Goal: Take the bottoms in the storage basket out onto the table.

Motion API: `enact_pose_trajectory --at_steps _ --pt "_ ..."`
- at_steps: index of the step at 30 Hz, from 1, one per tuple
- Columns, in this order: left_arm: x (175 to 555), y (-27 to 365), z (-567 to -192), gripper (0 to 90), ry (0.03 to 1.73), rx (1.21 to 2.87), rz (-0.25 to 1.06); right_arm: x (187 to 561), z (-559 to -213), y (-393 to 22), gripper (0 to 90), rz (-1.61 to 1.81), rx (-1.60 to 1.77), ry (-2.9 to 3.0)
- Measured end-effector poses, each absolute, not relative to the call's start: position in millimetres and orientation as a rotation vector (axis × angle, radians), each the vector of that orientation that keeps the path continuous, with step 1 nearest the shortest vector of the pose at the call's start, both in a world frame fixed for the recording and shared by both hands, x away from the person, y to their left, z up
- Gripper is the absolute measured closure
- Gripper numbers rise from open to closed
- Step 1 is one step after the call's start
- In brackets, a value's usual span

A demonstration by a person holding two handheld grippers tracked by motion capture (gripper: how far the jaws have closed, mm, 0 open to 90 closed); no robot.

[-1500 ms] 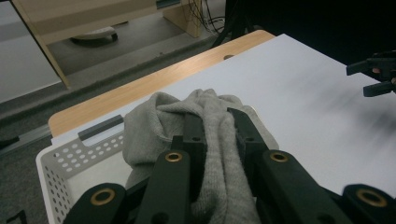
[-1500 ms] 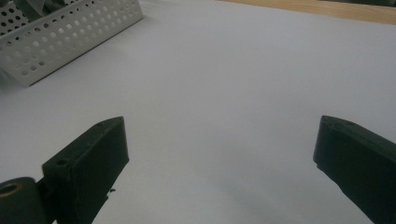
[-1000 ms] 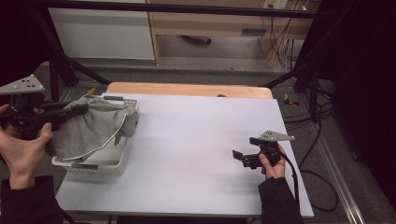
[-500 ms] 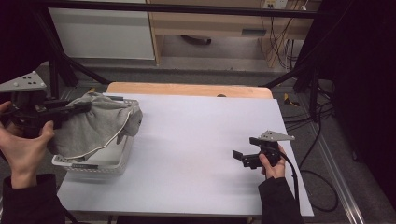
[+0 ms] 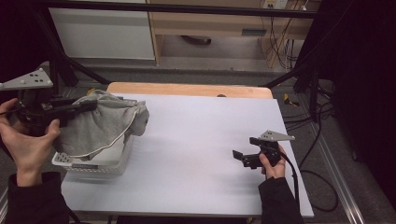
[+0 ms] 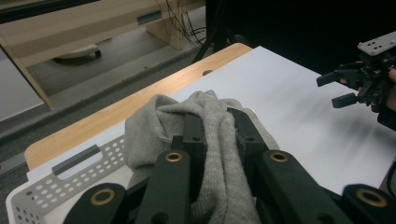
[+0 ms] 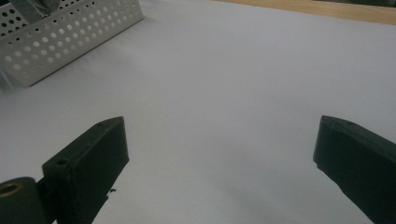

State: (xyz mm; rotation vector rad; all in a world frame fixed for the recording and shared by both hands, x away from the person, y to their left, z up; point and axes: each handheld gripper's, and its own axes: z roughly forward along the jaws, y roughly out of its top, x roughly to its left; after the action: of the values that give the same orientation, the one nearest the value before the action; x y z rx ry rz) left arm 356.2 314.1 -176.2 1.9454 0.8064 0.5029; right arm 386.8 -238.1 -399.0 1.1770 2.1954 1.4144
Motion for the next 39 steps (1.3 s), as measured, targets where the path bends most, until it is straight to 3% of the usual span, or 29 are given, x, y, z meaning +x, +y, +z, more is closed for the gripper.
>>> enact_pose_trajectory --at_steps 39 --pt "367.2 259.7 -188.0 78.3 0.706 1.984 0.425 386.6 -399.2 -237.8 3.5 1.411 1.176 2.199"
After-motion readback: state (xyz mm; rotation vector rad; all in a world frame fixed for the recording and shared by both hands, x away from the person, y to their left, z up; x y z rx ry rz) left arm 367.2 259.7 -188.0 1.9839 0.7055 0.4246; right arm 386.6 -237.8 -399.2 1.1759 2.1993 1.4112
